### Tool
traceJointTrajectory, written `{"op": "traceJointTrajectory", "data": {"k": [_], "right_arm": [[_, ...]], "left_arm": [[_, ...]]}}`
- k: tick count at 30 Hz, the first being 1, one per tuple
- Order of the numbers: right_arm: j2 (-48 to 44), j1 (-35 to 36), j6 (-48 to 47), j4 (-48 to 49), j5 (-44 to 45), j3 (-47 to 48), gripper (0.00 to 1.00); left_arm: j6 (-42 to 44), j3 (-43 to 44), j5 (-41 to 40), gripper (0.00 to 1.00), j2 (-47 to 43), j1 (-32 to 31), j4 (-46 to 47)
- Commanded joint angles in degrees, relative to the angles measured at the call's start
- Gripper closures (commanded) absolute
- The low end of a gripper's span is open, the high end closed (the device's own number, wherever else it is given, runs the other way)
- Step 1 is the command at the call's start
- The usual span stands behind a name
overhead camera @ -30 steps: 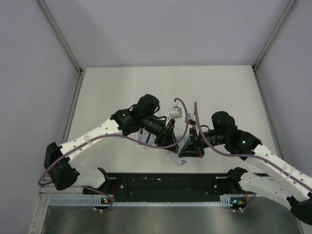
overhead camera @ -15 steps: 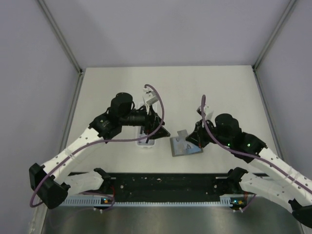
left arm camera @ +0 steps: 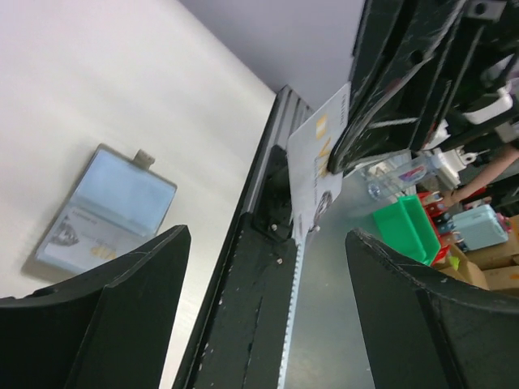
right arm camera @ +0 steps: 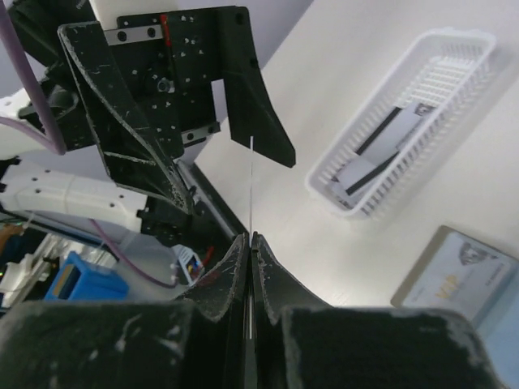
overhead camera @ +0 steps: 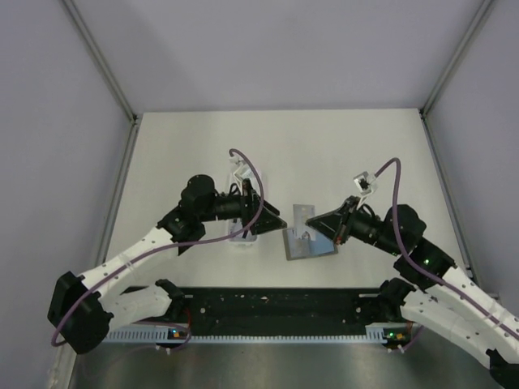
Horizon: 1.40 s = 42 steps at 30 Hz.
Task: Put the credit cards into the card holder
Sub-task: Insert the credit card into the card holder.
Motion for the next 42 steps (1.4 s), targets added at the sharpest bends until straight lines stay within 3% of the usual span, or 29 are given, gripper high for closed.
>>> {"op": "traceJointTrajectory", "data": {"k": [1,6,12,17,18,19,21,25,30,33,36,40,42], "right_arm": [[2.2,-0.3,6.9,14.2,-7.8,-1.9,1.0],[3.2,-0.3,8.0,16.8,-9.0,-2.5,1.0],[2.9,-0.3,8.9,18.6,-9.0,-3.2,1.0],[2.8,-0.3,10.1,21.0,-8.9,-4.4,1.0],[2.9,-0.4,10.1,20.9,-8.8,-4.5,1.0],[3.0,-0.3,10.0,20.9,-8.9,-4.4,1.0],[3.2,-0.3,9.8,20.8,-9.2,-4.3,1.0],[3.7,-0.3,8.7,19.5,-9.7,-3.6,1.0],[4.2,-0.3,7.9,19.1,-10.7,-3.0,0.86],[4.8,-0.3,7.8,19.4,-11.6,-2.9,0.84],[4.9,-0.3,7.7,19.4,-11.9,-2.9,0.85],[4.5,-0.4,7.4,19.0,-11.9,-2.9,1.0],[4.3,-0.2,7.1,18.7,-11.9,-2.9,1.0]], "left_arm": [[-9.3,-2.2,2.5,0.18,-1.9,-0.2,17.8],[-14.9,-3.9,4.2,0.32,-0.9,-0.8,27.6],[-15.2,-3.5,5.3,0.57,1.2,-2.6,28.7],[-16.1,-3.0,6.1,0.66,2.8,-3.8,30.1],[-16.2,-3.0,6.2,0.71,2.9,-3.9,30.3],[-16.3,-2.9,6.4,0.84,3.2,-4.1,30.6],[-16.3,-2.8,6.4,1.0,3.4,-4.2,30.6],[-16.2,-2.6,6.9,1.0,3.6,-4.4,30.1],[-16.2,-2.4,7.4,1.0,4.4,-4.7,29.9],[-16.2,-2.0,7.8,1.0,4.7,-5.0,29.9],[-16.1,-1.8,7.8,1.0,5.0,-5.2,29.8],[-15.6,-1.8,7.8,1.0,4.8,-5.2,29.1],[-15.0,-1.7,7.5,1.0,4.6,-5.2,28.1]]}}
